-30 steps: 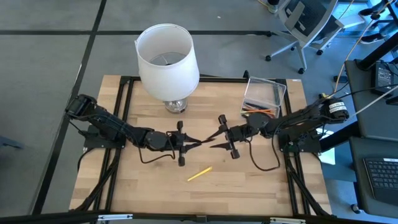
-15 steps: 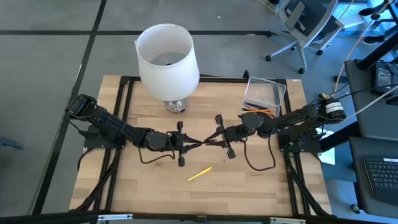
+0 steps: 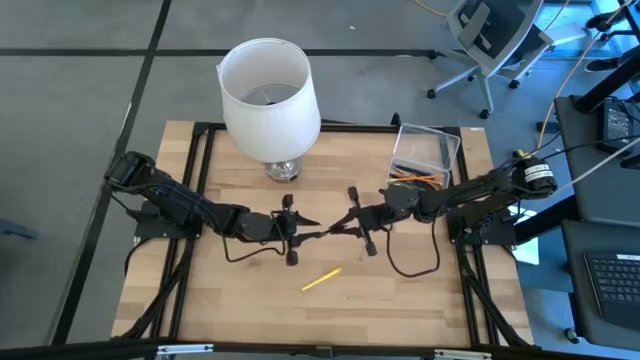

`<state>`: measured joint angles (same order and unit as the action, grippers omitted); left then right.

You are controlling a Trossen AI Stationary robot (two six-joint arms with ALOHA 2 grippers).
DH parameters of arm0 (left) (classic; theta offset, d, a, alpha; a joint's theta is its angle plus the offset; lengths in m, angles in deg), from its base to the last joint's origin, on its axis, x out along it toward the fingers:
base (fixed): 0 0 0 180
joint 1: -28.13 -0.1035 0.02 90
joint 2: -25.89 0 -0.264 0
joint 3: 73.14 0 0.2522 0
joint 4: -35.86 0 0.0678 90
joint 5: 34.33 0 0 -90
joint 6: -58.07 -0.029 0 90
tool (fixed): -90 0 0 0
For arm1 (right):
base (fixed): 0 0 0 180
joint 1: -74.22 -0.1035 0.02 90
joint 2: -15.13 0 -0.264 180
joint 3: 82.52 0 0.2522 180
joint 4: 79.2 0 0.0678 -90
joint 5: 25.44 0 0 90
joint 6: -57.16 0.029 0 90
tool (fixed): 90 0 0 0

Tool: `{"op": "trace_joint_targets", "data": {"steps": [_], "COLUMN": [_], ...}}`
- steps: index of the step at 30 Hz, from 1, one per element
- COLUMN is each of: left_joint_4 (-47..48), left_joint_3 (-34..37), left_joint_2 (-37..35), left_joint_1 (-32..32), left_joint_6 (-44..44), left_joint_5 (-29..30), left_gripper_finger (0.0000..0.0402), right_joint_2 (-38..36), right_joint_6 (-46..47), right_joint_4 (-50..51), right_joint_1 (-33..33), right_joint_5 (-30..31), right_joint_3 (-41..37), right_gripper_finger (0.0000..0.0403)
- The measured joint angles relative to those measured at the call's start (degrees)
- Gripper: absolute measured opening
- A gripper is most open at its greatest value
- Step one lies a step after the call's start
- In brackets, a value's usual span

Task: Pick & place school supplies into a supply box
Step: Put the black pen into the transparent supply box

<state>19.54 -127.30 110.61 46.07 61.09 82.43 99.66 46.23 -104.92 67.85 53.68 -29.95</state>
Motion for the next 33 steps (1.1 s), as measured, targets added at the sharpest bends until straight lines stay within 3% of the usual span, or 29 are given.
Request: {"op": "trace_joint_targets", "data": {"steps": [5, 12, 15, 18, 21, 33], "left_joint_4": [8.9, 14.0, 14.1, 14.1, 14.0, 14.1], "left_joint_3": [0.0, 0.0, 0.0, 0.0, 0.0, 0.0], "left_joint_2": [-0.8, -1.0, -1.0, -1.0, -1.0, -1.0], "left_joint_1": [0.0, -0.1, -0.1, -0.1, -0.1, -0.1], "left_joint_6": [6.4, 11.4, 11.5, 11.4, 11.4, 12.3], "left_joint_5": [1.9, 2.5, 2.5, 2.5, 2.6, 2.6], "left_gripper_finger": [0.0121, 0.0127, 0.0124, 0.0124, 0.0126, 0.0127], "right_joint_2": [-4.2, -9.9, -10.0, -9.8, -9.9, -9.8], "right_joint_6": [0.5, 6.7, 13.1, 15.7, 18.6, 18.1], "right_joint_4": [15.0, 61.6, 78.3, 88.6, 94.7, 96.7], "right_joint_1": [0.9, 4.2, 6.3, 8.2, 10.8, 22.8], "right_joint_5": [5.8, 26.6, 30.2, 35.5, 40.1, 40.3], "right_joint_3": [1.4, 13.6, 18.0, 18.8, 18.3, 8.3], "right_gripper_finger": [0.0047, 0.0047, 0.0047, 0.0048, 0.0052, 0.0053]}}
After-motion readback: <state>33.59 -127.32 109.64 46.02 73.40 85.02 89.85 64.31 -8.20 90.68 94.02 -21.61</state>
